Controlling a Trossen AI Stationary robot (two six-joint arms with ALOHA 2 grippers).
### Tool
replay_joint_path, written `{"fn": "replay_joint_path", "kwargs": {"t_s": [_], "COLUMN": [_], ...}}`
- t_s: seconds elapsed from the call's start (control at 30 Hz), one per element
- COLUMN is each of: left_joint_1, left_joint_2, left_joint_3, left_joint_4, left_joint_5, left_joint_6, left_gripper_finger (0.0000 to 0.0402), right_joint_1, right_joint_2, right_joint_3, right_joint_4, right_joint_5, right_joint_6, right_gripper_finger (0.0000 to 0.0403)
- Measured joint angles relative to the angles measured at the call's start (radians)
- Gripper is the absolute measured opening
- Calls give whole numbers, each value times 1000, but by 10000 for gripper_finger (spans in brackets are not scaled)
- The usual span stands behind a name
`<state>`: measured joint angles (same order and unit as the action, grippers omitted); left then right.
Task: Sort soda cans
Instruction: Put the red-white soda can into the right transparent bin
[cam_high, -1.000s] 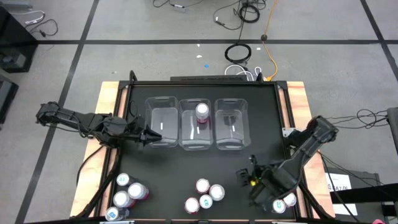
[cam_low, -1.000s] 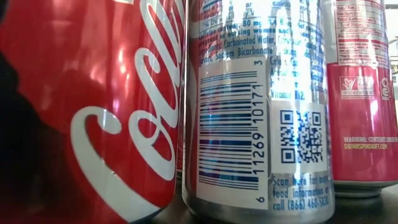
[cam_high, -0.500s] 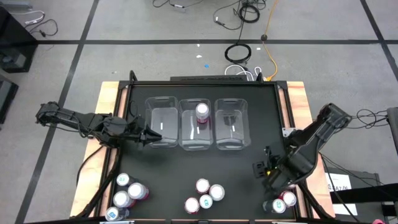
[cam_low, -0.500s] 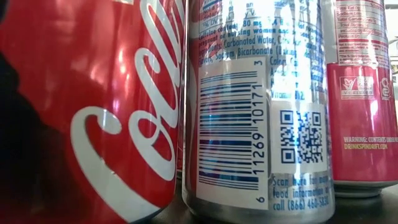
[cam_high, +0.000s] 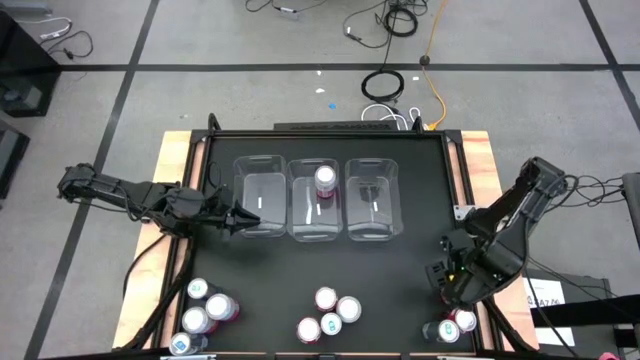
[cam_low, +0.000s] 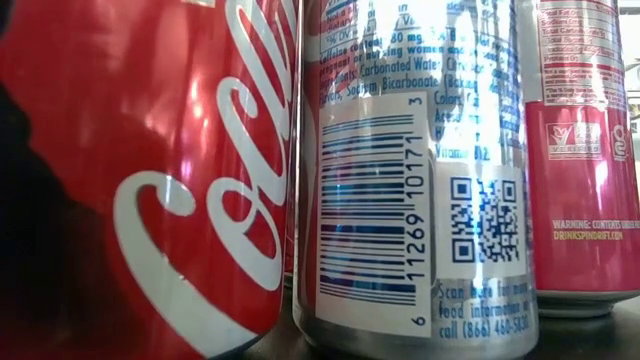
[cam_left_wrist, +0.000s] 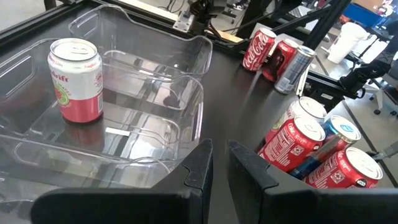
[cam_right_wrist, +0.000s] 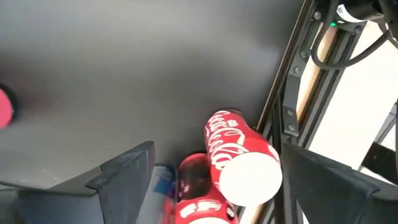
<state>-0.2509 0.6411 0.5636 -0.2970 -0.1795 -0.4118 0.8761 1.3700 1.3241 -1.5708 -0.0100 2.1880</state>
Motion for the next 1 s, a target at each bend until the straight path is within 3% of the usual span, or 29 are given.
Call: {"fn": "replay_joint_path", "kwargs": {"t_s": [0.67, 0.77, 1.0], "left_joint_1": [0, 0, 0], "left_joint_2": [0, 0, 0], "left_joint_3": [0, 0, 0], "left_joint_4": [0, 0, 1], "left_joint_5": [0, 0, 0], "left_joint_6": [-2, -2, -3], "left_gripper_finger": [54, 54, 54], "right_joint_1": [126, 142, 153], "right_joint_2": [-19, -37, -127], "right_joint_3": [-18, -74, -261], "right_joint_4": [2, 13, 247], "right_joint_5": [1, -28, -38], "right_joint_6": [3, 19, 34], "right_gripper_finger": [339, 339, 339]}}
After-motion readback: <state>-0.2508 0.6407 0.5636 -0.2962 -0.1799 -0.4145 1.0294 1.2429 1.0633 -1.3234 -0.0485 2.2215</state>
